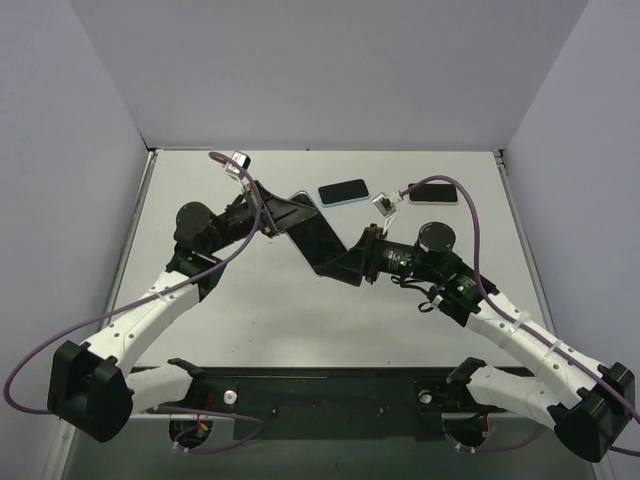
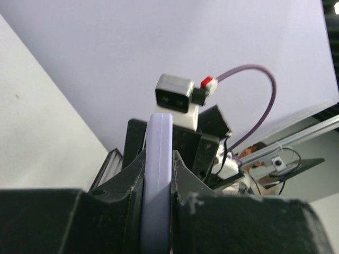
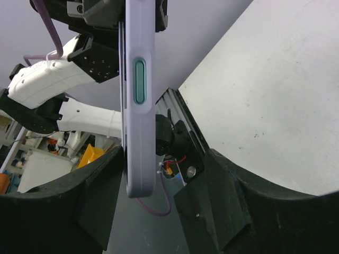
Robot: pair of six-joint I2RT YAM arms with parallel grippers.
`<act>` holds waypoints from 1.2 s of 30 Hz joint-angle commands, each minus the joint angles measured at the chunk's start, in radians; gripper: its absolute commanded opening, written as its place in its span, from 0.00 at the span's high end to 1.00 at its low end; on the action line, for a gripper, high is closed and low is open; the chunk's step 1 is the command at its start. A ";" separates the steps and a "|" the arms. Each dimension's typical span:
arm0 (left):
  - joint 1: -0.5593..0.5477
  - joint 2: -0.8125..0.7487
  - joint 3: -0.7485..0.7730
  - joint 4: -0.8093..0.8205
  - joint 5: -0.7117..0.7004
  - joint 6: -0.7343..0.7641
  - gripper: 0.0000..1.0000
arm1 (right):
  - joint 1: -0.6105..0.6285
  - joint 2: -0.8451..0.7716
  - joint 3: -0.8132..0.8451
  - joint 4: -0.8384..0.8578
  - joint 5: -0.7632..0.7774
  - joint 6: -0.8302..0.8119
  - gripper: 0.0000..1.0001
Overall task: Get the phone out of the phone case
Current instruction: Adjust the phone, then remove the phone case from the phone.
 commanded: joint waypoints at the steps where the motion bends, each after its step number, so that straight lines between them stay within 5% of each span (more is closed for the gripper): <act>1: 0.002 -0.101 -0.034 0.086 -0.189 -0.073 1.00 | 0.066 0.000 -0.051 0.291 0.082 0.092 0.45; 7: 0.002 -0.112 -0.069 0.115 -0.229 -0.098 1.00 | 0.080 0.034 -0.080 0.445 0.127 0.158 0.63; 17: 0.004 -0.138 -0.051 0.058 -0.276 -0.049 1.00 | 0.111 0.042 -0.088 0.503 0.081 0.183 0.60; 28: 0.015 -0.126 -0.039 0.052 -0.256 -0.083 1.00 | 0.109 0.033 -0.103 0.479 0.067 0.166 0.80; 33: 0.038 -0.091 -0.019 -0.015 -0.191 -0.192 1.00 | 0.111 0.017 -0.109 0.460 0.035 0.050 0.97; 36: 0.053 -0.055 -0.008 -0.022 -0.115 -0.331 1.00 | 0.134 -0.010 -0.094 0.291 0.053 -0.125 1.00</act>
